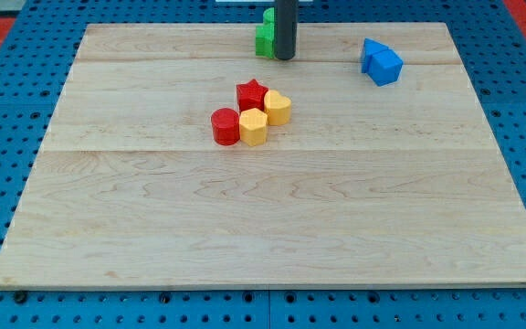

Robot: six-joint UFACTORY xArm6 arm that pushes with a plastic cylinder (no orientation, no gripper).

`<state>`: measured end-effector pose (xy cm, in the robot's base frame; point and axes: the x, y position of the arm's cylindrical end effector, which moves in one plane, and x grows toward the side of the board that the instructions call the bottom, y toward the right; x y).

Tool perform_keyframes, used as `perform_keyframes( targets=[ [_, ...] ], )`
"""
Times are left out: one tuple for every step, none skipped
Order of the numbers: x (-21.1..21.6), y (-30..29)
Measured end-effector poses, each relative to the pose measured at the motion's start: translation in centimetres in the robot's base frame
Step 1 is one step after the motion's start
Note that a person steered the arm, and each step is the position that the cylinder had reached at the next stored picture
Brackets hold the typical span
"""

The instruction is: Slide the red star and yellow heart horizontal to each other

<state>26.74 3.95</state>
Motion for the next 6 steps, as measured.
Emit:
perform_keyframes(
  targets=[
    [6.5,3.5],
    [14.3,1.2],
    [13.4,-2.5],
    [9.7,-3.9],
    [7.5,-4.4],
    [8.6,-1.5]
  ],
)
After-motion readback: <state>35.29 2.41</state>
